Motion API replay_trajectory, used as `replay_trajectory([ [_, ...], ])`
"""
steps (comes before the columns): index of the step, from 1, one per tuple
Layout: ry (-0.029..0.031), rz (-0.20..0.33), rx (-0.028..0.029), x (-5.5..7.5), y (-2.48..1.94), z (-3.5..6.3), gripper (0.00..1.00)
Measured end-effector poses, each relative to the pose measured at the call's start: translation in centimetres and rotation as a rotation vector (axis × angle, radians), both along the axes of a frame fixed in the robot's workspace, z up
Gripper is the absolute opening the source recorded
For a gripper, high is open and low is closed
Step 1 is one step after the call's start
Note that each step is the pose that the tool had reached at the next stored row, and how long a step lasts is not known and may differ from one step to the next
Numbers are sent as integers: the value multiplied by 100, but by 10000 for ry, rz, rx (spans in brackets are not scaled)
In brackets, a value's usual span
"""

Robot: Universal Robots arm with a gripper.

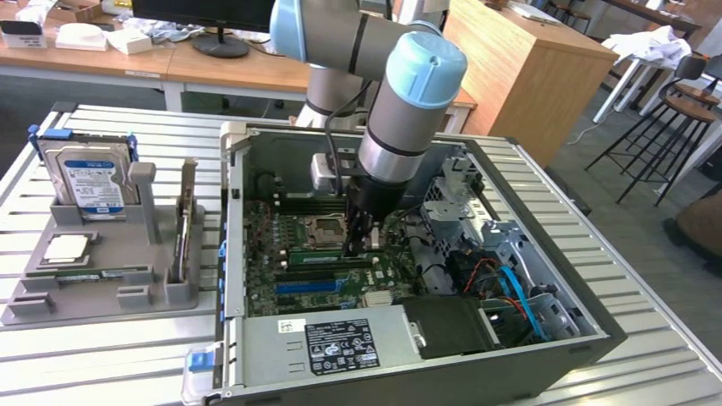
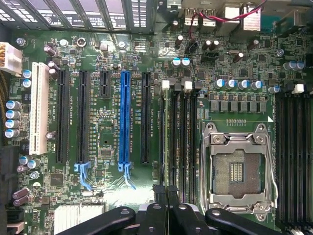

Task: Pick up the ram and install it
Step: 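Insert the ram into the slot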

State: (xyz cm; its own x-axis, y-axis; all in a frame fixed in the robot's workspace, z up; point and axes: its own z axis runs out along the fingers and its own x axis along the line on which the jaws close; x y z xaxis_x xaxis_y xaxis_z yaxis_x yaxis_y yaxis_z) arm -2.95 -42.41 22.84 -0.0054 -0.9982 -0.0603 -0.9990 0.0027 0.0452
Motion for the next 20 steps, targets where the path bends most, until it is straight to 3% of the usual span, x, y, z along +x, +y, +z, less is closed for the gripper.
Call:
replay_trajectory([
  [15, -1, 0, 2, -1, 0, -20, 13],
  [18, 0, 0, 1, -1, 0, -20, 25],
  [20, 0, 0, 1, -1, 0, -20, 25],
])
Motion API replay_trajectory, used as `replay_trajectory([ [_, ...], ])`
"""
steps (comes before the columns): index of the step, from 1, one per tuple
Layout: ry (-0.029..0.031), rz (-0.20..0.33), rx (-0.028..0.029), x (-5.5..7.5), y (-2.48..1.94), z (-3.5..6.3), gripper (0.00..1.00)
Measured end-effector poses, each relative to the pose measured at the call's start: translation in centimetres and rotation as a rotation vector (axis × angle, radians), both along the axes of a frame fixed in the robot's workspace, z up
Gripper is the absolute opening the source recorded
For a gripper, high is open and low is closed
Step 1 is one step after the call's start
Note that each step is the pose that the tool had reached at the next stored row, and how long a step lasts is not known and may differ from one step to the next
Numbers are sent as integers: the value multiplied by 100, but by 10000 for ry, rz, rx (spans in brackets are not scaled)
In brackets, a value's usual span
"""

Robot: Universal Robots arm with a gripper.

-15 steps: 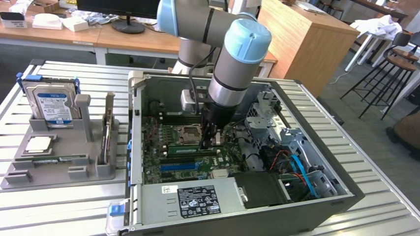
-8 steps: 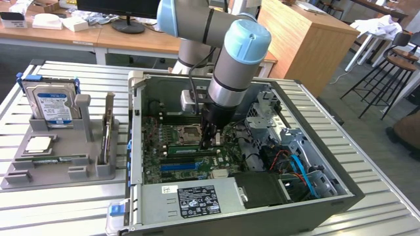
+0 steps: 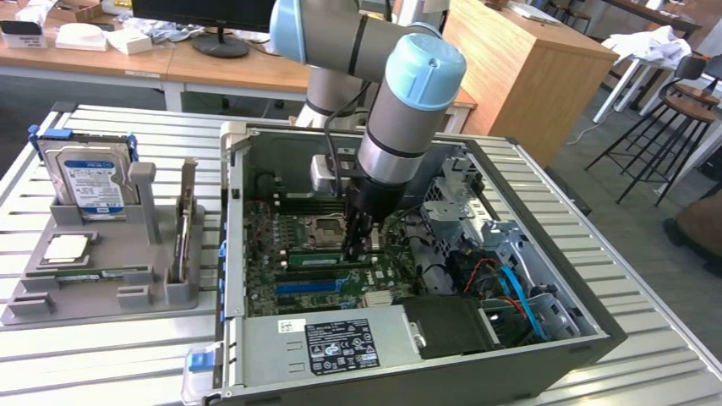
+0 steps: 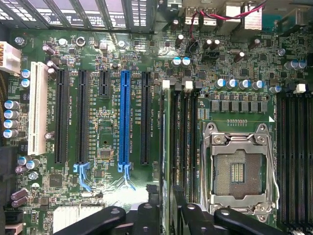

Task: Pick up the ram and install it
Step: 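Insert the ram into the slot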

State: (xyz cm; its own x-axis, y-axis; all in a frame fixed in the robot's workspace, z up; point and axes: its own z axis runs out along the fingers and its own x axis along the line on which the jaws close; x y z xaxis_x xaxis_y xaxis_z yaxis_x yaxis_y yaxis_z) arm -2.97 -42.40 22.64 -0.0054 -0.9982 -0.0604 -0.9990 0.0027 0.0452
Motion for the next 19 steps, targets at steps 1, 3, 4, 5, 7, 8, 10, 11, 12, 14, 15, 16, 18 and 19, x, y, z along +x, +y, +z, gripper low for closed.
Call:
replay_trajectory([
  [1, 0, 0, 0, 0, 0, 0, 25],
  [3, 1, 0, -1, 0, 0, 1, 25],
  [4, 1, 0, -4, 0, -1, 11, 25],
  [5, 0, 0, -1, 0, 0, 27, 25],
  [7, 0, 0, -1, 0, 0, 84, 25],
  [8, 0, -1, 0, 0, 0, 115, 25],
  [10, 0, -1, 1, 0, 0, 180, 25],
  [11, 0, -1, -1, 0, 0, 217, 25],
  [12, 0, 0, -1, 0, 0, 252, 25],
  [14, 0, 0, 0, 0, 0, 322, 25],
  [15, 0, 0, -1, 0, 0, 356, 25],
  [16, 0, 0, -1, 0, 0, 392, 25],
  [18, 0, 0, -1, 0, 0, 463, 25],
  [19, 0, 0, 0, 0, 0, 500, 25],
])
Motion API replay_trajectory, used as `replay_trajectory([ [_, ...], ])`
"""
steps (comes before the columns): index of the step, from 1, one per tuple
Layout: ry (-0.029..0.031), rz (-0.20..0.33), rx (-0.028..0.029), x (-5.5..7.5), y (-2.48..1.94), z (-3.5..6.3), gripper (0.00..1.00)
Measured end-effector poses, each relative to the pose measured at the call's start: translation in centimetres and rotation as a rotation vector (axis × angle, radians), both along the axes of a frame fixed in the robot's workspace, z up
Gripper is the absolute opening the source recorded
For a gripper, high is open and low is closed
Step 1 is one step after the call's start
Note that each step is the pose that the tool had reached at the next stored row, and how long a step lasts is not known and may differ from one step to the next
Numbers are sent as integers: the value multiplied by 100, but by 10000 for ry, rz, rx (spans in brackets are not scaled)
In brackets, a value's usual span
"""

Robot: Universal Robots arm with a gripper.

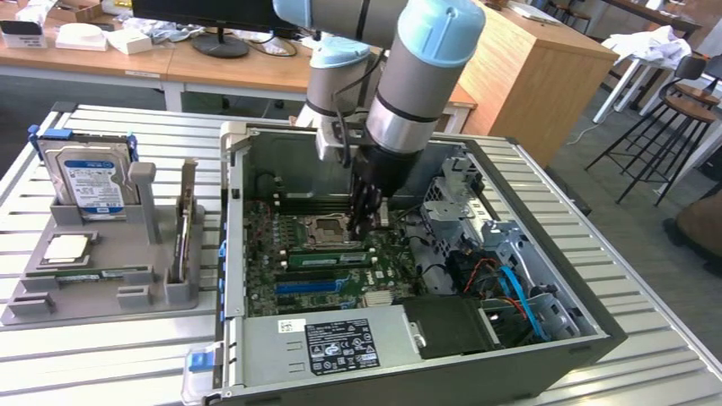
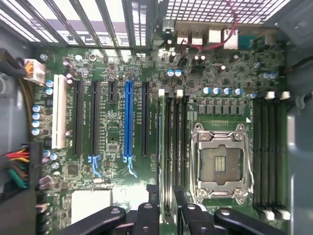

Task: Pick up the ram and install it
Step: 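Insert the ram into the slot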

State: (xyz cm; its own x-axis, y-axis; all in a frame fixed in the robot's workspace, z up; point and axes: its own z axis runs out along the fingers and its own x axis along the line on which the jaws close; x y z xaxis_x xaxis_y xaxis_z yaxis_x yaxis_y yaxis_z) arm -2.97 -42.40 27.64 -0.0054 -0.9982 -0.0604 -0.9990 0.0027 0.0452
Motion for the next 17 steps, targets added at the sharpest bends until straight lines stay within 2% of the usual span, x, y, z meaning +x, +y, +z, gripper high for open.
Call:
replay_trajectory([
  [17, 0, 0, 0, 0, 0, 559, 25],
])
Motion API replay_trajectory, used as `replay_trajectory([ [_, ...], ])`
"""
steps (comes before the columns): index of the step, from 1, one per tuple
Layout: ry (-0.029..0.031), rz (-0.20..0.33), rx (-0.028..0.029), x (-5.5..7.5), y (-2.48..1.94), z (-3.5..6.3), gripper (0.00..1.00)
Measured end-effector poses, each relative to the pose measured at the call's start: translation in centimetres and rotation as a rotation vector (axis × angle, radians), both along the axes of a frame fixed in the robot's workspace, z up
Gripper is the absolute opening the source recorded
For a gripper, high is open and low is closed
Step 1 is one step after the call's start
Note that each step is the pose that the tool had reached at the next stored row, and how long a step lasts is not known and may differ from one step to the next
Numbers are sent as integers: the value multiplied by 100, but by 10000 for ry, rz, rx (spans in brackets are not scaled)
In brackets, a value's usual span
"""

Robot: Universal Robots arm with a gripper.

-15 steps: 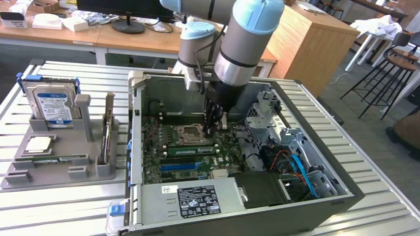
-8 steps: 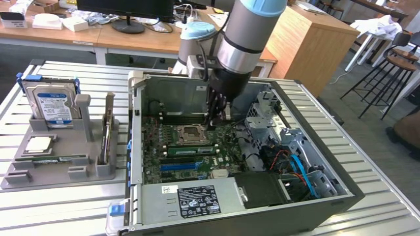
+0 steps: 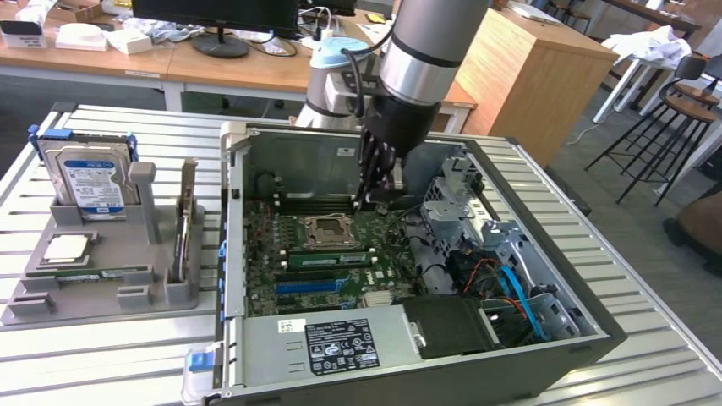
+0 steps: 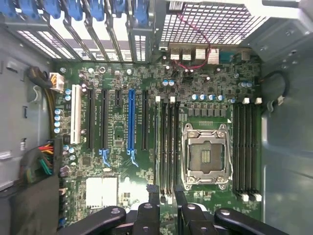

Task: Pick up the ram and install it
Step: 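Insert the ram into the slot, then press down the ram until it locks into place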

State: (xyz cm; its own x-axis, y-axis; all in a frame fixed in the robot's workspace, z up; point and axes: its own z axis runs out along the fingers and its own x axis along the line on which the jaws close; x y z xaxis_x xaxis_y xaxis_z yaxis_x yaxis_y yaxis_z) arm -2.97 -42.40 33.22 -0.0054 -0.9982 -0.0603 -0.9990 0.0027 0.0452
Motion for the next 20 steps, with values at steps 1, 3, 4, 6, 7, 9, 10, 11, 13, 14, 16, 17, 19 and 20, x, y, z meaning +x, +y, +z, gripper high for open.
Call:
replay_trajectory([
  [1, 0, 0, 0, 0, 0, 30, 25],
  [3, 1, 0, -1, 0, 0, 84, 25],
  [4, 1, 0, 0, 0, 0, 109, 25],
  [6, 0, 1, -1, 0, 0, 148, 25],
  [7, 0, 0, 1, 0, 0, 154, 25],
  [9, 0, 0, 2, 0, 0, 154, 25],
  [10, -1, 0, 2, 0, 0, 154, 25],
  [11, 0, 1, 0, 0, 0, 155, 25],
  [13, 0, 1, 0, 0, 0, 155, 25],
  [14, 0, 0, 0, 0, 0, 155, 25],
  [16, 0, 0, 0, 0, 0, 155, 25],
  [17, 0, 1, 0, 0, 0, 155, 25],
  [19, 0, 0, 0, 0, 0, 155, 25],
  [20, 0, 0, 0, 0, 0, 155, 25],
])
